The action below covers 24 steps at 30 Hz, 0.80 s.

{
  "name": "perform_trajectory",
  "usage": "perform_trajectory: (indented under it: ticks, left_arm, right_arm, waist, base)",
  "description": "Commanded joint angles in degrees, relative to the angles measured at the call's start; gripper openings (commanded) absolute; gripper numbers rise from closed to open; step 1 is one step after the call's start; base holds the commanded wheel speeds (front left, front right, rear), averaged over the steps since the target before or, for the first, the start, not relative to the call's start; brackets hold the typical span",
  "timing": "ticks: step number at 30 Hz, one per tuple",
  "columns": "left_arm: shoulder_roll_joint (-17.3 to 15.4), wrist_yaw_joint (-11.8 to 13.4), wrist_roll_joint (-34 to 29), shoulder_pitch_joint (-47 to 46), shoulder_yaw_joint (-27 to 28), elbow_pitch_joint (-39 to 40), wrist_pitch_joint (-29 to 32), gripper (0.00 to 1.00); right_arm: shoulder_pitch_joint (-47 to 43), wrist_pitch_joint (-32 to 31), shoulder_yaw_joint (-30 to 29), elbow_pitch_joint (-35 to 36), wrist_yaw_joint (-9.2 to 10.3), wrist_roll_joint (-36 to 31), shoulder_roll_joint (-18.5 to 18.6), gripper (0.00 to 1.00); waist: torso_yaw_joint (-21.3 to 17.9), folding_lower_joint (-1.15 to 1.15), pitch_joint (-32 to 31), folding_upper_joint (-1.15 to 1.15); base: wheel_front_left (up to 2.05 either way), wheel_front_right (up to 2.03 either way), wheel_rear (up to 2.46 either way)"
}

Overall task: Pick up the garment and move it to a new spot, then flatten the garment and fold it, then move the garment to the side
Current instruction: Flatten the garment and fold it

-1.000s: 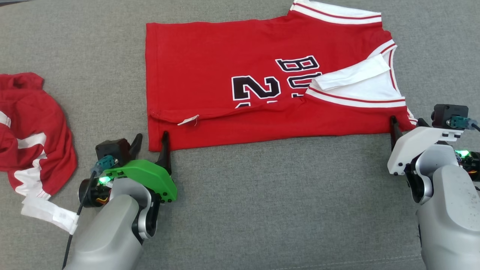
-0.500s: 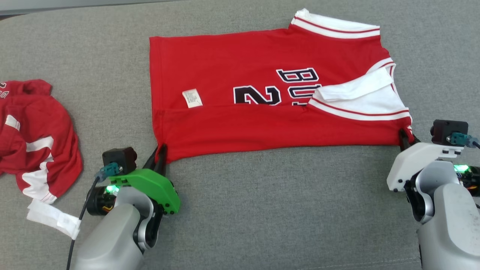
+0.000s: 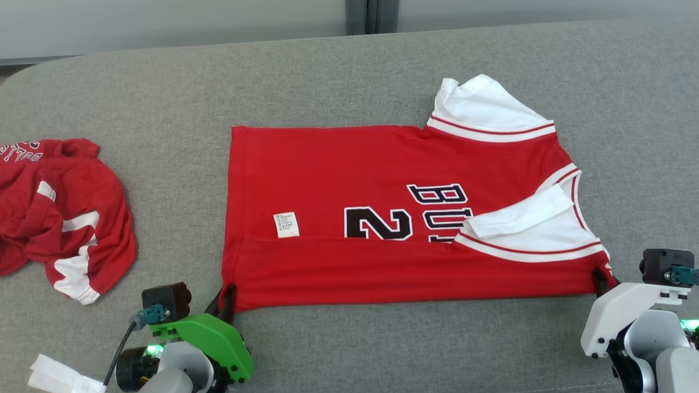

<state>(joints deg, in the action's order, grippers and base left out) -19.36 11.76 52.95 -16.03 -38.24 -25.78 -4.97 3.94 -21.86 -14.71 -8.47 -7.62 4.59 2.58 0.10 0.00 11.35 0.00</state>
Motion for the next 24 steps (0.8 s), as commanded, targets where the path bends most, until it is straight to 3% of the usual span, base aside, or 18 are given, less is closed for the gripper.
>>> perform_trajectory:
  ticks: [1, 3, 4, 5, 6, 12, 18, 24]
  left_arm:
    - [-1.5, 1.4, 0.5, 2.1, 0.4, 0.4, 0.8, 0.0]
    - [-1.8, 2.6, 1.0, 3.6, 0.6, 2.2, 1.5, 0.0]
    - [-2.0, 3.1, 1.1, 4.2, 0.7, 3.3, 1.6, 0.0]
    - [-2.1, 3.7, 1.3, 4.6, 0.8, 4.0, 1.6, 0.42]
    - [-2.4, 4.2, 1.0, 5.0, 0.8, 4.9, 1.4, 0.99]
    - [-3.6, 6.0, 0.3, 5.7, 1.1, 8.5, 1.5, 1.0]
    - [-5.9, 6.9, -1.2, 1.6, 1.7, 12.2, 2.8, 1.0]
    - [-5.4, 5.3, -2.1, -7.6, 1.8, 10.6, 6.0, 1.0]
  right_arm:
    - [-1.1, -0.3, -0.3, 0.9, 0.24, 0.5, 0.6, 0.0]
    - [-2.5, -1.9, 0.4, 1.2, 0.23, 1.2, 0.5, 0.0]
    - [-3.0, -2.5, 0.6, 1.5, 0.23, 1.3, 0.5, 0.24]
    - [-3.2, -2.9, 0.6, 1.7, 0.23, 1.7, 0.5, 0.98]
    - [-3.5, -3.2, 0.7, 2.0, 0.19, 1.9, 0.5, 1.0]
    - [-1.6, -3.7, 0.6, 5.2, 0.17, 0.2, 0.4, 1.0]
    - [5.9, -6.7, 2.9, 9.3, 0.17, -2.9, 1.8, 1.0]
    - [18.4, -10.1, 6.7, 4.1, 0.17, 1.3, 5.7, 1.0]
  waist:
    - [-0.1, 0.0, -0.2, 0.0]
    - [-0.3, 0.0, -0.4, 0.0]
    - [-0.3, 0.0, -0.5, 0.0]
    - [-0.3, 0.0, -0.6, 0.0]
    - [-0.3, 0.0, -0.8, 0.0]
    - [-0.5, 0.0, -1.7, 0.0]
    - [-0.7, 0.0, -1.6, 0.0]
    - [-0.3, 0.0, 1.3, 0.0]
  base:
    - [0.0, 0.0, 0.0]
    - [0.0, 0.0, 0.0]
    - [0.0, 0.0, 0.0]
    - [0.0, 0.0, 0.0]
    - [0.0, 0.0, 0.0]
    - [0.0, 0.0, 0.0]
    - [0.0, 0.0, 0.0]
    - [0.0, 0.0, 0.0]
